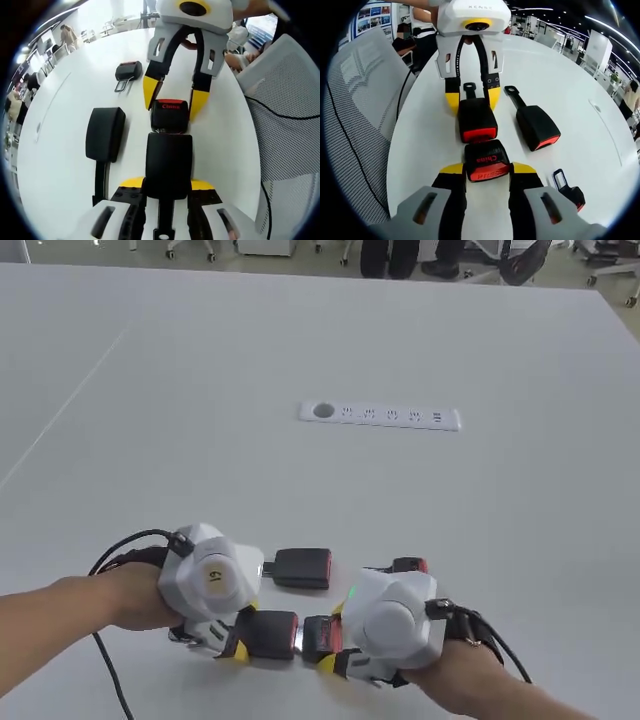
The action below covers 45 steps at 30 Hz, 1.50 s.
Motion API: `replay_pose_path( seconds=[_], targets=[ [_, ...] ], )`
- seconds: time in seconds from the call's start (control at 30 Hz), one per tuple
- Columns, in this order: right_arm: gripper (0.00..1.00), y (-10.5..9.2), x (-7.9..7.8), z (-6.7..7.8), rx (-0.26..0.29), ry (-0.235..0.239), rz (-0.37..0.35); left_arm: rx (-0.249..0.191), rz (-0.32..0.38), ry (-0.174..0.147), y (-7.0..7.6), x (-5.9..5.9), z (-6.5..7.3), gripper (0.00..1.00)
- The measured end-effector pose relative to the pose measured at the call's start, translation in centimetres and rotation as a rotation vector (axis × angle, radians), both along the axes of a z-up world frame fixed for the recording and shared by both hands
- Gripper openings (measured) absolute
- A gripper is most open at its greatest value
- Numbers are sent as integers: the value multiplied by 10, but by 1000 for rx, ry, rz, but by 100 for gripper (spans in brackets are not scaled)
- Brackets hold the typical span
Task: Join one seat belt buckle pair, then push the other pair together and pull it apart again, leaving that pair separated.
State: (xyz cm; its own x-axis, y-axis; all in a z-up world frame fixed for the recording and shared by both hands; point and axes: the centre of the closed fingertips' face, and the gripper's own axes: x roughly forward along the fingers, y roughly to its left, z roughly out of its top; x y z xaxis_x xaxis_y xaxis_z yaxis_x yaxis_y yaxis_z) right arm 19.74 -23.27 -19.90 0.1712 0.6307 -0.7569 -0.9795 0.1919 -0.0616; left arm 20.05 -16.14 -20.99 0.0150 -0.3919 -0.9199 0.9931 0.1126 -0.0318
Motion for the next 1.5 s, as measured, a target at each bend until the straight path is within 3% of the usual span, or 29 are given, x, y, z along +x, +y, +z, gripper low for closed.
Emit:
replay_pose_path(
  seconds=[0.1,0.17,0.3,0.43,0.57,0.63,0.77,0.8,0.87,0.97,1.07,1.2,1.37,1.5],
  targets=[
    [29,-3,-1,-2,-8,-26,53,-18,-1,-4,2,0,1,32],
    [28,-6,-2,-2,0,-19,59,-21,-4,-6,2,-1,0,32],
    [28,-7,-2,-2,12,-6,57,-4,0,-8,1,0,0,32],
    [28,-7,-4,-3,-24,-14,75,53,-56,-15,-1,-2,0,31],
    [28,-13,-5,-3,5,-15,112,29,-58,-6,0,-2,0,31],
    [28,-13,-5,-2,11,-2,94,25,-37,6,-1,-2,0,31],
    [28,-12,-6,-1,-26,-5,82,64,-47,7,-2,-1,-1,31],
    [28,-15,-8,-1,-18,-8,101,55,-53,6,-2,-3,-1,31],
    [28,-19,-7,0,15,17,106,-14,-18,19,-2,-4,0,31],
    [28,-16,-6,-3,17,15,100,11,-29,11,0,-1,-1,31],
    [29,-15,-5,-5,-26,0,121,49,-51,5,-2,-3,-2,32],
    [29,-18,-4,-5,9,13,116,1,-36,-4,1,-2,-2,32],
    [30,-16,-1,-5,3,19,113,4,-9,-2,0,-1,-3,32],
    [31,-17,-2,-5,-13,-9,134,7,-9,-5,-2,-2,-2,33]
  ],
)
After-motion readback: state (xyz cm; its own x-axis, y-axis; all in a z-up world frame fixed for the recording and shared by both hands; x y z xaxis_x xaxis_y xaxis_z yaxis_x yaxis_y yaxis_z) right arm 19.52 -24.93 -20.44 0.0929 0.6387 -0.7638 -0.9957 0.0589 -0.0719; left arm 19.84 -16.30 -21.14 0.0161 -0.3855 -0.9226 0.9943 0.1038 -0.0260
